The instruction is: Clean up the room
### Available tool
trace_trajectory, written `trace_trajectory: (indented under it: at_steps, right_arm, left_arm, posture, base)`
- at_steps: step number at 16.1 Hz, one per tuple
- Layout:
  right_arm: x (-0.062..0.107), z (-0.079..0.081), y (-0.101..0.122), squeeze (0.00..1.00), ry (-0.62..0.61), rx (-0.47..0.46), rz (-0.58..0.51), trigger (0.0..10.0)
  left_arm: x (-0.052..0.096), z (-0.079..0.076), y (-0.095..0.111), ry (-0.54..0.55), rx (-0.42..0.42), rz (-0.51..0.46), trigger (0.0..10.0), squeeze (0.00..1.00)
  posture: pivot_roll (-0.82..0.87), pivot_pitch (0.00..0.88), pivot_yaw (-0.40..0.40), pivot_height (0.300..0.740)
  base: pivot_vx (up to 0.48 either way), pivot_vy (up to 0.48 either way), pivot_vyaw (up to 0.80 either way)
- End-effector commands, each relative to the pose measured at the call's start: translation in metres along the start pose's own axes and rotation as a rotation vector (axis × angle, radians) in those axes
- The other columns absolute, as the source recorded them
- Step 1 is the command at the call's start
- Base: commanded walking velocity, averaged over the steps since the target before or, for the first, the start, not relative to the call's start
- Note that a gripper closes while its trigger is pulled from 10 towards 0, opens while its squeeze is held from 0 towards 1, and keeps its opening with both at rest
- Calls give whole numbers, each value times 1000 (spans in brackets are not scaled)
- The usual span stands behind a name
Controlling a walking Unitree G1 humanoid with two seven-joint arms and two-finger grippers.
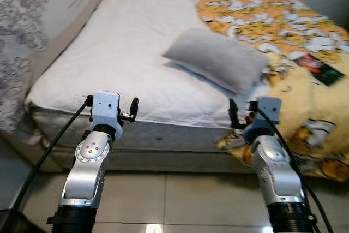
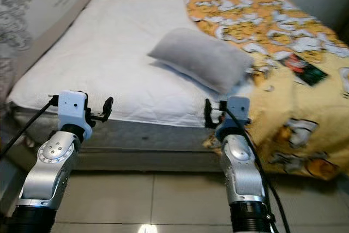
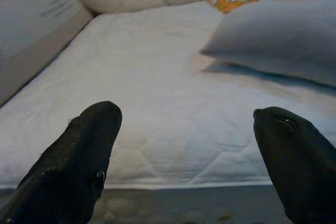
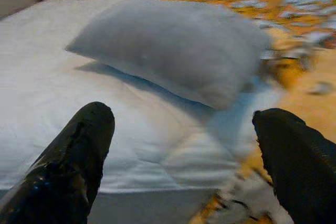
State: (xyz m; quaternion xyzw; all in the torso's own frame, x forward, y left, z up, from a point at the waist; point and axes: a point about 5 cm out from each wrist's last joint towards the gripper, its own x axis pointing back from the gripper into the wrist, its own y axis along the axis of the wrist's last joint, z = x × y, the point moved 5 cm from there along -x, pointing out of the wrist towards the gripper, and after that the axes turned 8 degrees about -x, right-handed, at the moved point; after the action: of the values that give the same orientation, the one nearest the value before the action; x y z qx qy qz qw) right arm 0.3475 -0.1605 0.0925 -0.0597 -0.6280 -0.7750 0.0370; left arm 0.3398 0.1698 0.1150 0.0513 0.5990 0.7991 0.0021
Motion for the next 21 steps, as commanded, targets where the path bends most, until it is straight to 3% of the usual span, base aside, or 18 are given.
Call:
trace_trajectory:
  at_steps: [1, 6, 13, 21]
  right_arm:
    - [-1, 1, 3, 0, 8, -7, -2, 10000]
    - [1, -3, 1, 0, -25, -8, 1, 10000]
    - [0, -7, 1, 0, -36, -2, -1, 10000]
    - [1, 0, 5, 0, 8, -13, -24, 10000]
  left_arm:
    - [-2, 2, -1, 11, -5, 4, 10000, 1000]
    - [-2, 3, -2, 11, -14, 8, 10000, 1000]
    - [-3, 5, -1, 25, -29, 2, 10000, 1000]
    - [-2, 7, 1, 40, -22, -5, 10000, 1000]
  posture:
    - [62, 0, -12, 740]
    - [60, 0, -6, 740]
    - [58, 0, -1, 740]
    - [61, 0, -5, 740]
  base:
    - [352, 0, -575]
    - [356, 0, -800]
    - [356, 0, 0]
    - [366, 0, 0]
